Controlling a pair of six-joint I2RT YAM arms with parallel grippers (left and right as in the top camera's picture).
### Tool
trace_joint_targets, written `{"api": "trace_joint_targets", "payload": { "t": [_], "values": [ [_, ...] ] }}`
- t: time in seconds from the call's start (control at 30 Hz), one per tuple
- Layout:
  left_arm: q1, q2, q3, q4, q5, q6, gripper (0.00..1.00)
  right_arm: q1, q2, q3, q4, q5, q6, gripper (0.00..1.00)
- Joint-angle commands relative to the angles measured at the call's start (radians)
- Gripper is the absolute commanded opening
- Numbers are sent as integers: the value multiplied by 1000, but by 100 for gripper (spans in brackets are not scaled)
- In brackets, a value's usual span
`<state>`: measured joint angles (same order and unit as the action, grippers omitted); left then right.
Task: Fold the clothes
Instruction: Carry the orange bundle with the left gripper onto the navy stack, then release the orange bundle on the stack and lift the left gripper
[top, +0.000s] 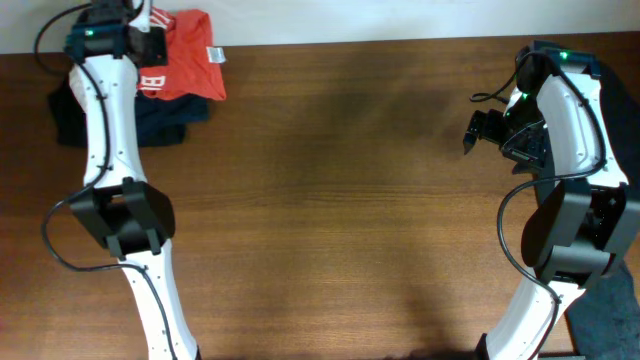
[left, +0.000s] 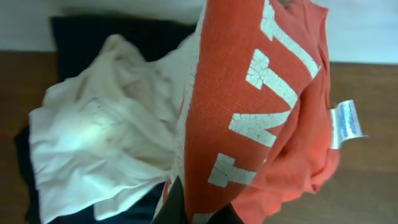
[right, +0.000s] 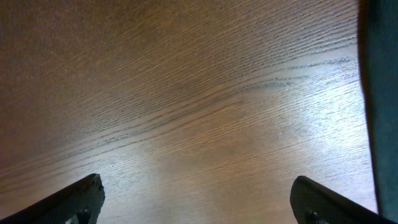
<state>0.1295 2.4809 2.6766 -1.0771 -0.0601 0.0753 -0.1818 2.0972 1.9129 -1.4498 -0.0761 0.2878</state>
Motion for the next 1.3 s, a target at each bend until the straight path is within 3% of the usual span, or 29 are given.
{"api": "trace_joint_targets", "payload": {
  "t": [0.0,0.33,0.5,0.53,0.6,0.67,0.8,0.9,1.0,1.13,1.27],
  "values": [
    [68,-3,36,39,-16,-62,0,-2,-14,15,0,-2,5,99],
    [149,40,35,189,-17,-61,1,-2,-14,15,0,-2,5,99],
    [175,133,32,232,-106,-65,4,-2,-14,15,0,-2,5,99],
    [182,154,32,244,-106,-65,9,-2,-14,15,0,-2,5,99],
    [192,174,31,240,-105,-80,84,-2,-14,15,0,-2,5,99],
    [188,167,47,242,-105,-110,99,-2,-14,15,0,-2,5,99],
    [151,161,212,248,-105,-114,98,-2,-14,15,0,-2,5,99],
    [100,161,270,281,-77,-117,53,-2,-14,15,0,-2,5,99],
    [66,197,266,287,-68,-117,16,-2,-14,15,0,-2,5,99],
    [64,334,266,325,-68,-117,15,-2,-14,15,0,-2,5,99],
    [92,466,266,214,-68,-117,35,-2,-14,15,0,-2,5,99]
  ]
}}
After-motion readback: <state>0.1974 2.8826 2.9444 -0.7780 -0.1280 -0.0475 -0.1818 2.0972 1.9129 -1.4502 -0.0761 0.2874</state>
